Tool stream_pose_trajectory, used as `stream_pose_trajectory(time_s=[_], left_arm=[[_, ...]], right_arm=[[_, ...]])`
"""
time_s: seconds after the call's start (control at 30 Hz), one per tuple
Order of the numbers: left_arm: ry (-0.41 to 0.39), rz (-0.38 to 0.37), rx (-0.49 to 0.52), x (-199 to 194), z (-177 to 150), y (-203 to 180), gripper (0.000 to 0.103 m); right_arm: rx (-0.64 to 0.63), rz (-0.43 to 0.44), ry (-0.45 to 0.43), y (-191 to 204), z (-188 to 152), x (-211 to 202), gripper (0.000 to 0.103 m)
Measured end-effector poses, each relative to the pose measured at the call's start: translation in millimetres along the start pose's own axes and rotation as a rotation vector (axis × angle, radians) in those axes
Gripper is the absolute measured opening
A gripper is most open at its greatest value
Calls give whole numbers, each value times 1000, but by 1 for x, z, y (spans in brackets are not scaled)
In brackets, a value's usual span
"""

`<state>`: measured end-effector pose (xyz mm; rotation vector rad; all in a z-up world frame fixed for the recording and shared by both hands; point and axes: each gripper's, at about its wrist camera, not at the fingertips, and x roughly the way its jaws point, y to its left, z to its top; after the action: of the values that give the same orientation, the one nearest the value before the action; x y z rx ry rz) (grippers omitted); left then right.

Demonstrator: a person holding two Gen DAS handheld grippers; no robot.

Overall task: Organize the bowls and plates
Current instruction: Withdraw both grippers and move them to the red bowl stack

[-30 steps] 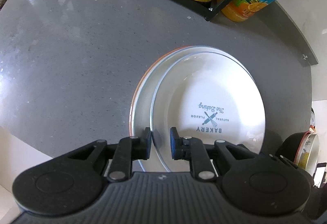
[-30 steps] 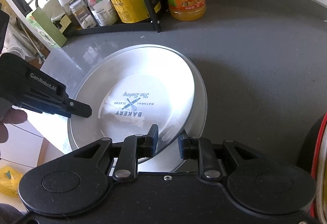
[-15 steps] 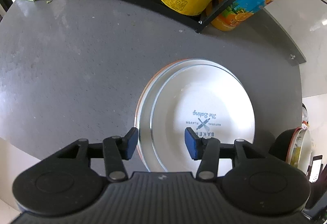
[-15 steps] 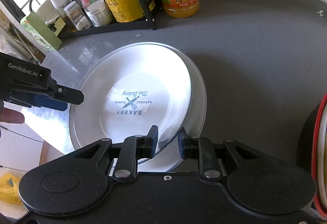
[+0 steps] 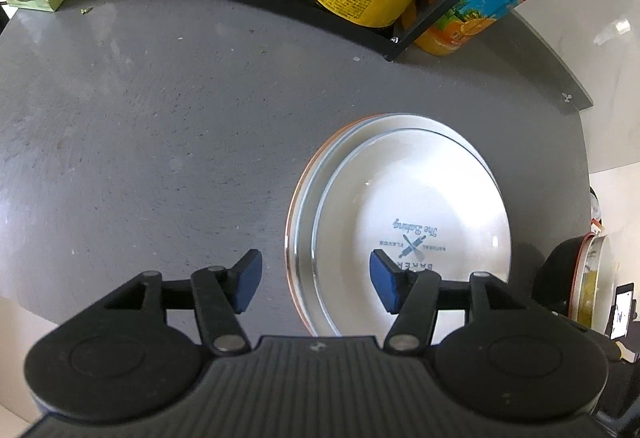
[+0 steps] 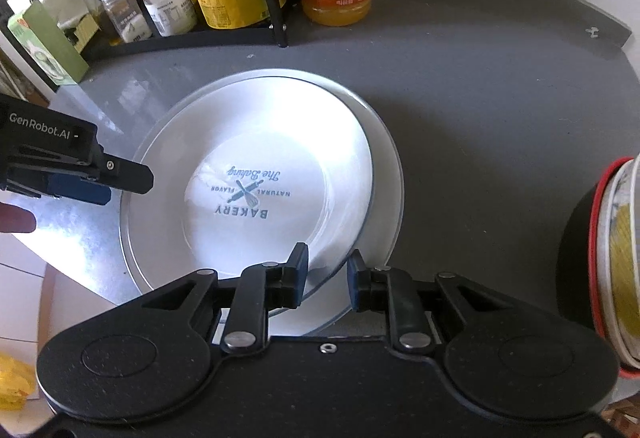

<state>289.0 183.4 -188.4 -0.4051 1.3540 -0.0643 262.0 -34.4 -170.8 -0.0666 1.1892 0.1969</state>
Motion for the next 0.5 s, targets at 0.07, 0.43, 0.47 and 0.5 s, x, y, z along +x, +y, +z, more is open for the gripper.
stream_pose_trajectory(time_s=[0.07, 0.43, 0.47, 0.5], left_arm=[[3, -4, 14, 1, 0, 1, 58], [28, 28, 64, 19, -2, -1, 58], [34, 38, 62, 22, -1, -1, 58], [38, 47, 62, 24, -1, 1, 58]], right_arm=[[-11, -20, 1, 4, 0, 0, 21], [-17, -75, -7, 12, -2, -2, 24], [-24, -86, -11, 13, -3, -3, 24], [-35, -104, -16, 14, -4, -4, 24]])
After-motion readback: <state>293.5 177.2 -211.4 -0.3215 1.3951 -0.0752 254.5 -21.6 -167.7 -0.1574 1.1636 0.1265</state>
